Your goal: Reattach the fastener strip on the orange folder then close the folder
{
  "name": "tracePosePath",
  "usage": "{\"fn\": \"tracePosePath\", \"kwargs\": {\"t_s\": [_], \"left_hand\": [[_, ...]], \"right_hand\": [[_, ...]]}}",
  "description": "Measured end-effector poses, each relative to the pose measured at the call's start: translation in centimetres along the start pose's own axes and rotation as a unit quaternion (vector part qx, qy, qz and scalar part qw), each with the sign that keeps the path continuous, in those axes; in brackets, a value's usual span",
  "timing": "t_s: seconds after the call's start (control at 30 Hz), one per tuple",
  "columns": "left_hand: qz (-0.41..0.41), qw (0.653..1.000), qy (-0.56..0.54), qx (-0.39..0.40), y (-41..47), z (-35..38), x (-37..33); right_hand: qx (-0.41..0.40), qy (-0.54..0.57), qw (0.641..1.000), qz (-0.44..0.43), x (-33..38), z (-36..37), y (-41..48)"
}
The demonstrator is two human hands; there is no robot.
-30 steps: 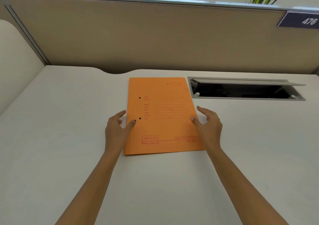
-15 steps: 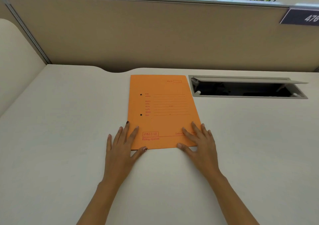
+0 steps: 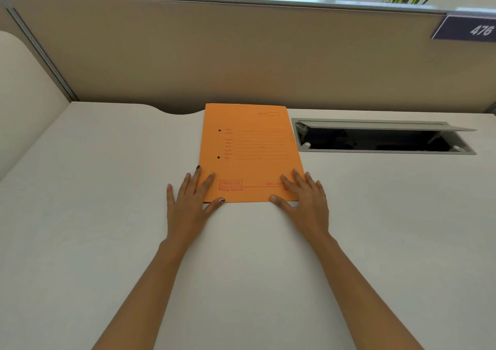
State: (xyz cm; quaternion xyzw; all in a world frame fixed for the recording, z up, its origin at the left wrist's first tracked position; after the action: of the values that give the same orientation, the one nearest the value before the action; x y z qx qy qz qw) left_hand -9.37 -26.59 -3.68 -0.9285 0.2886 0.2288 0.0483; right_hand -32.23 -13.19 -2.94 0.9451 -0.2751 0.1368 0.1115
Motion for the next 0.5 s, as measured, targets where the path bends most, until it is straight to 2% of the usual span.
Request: {"fn": "tracePosePath", "kwargs": {"t_s": [0.33, 0.43, 0.5], "left_hand": [[-0.001, 1.0, -0.004, 0.018, 2.7, 0.5, 0.7], [0.007, 1.0, -0.001, -0.007, 2.4, 0.3, 0.5], [0.008, 0.998, -0.047, -0.04, 2.1, -0.2, 0.3]], "right_hand": [[-0.001, -0.011, 1.0, -0.006, 0.0, -0.1, 1.8], [-0.004, -0.002, 1.0, -0.005, 0.1, -0.1, 1.7], [-0.013, 0.063, 0.998, 0.013, -0.1, -0.4, 1.3]]}}
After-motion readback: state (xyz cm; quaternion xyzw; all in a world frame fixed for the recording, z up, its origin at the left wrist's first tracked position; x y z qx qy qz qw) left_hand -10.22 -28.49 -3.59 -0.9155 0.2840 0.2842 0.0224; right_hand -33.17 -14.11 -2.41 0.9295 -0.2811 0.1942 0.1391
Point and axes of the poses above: each hand's wrist, its own y-axis towards the middle knuckle, its own z-axis out of the palm, x = y × z, the point moved 8 cm from there along y, towards the middle knuckle, and after that the axes turned 9 degrees about -y, right-handed, at the moved point
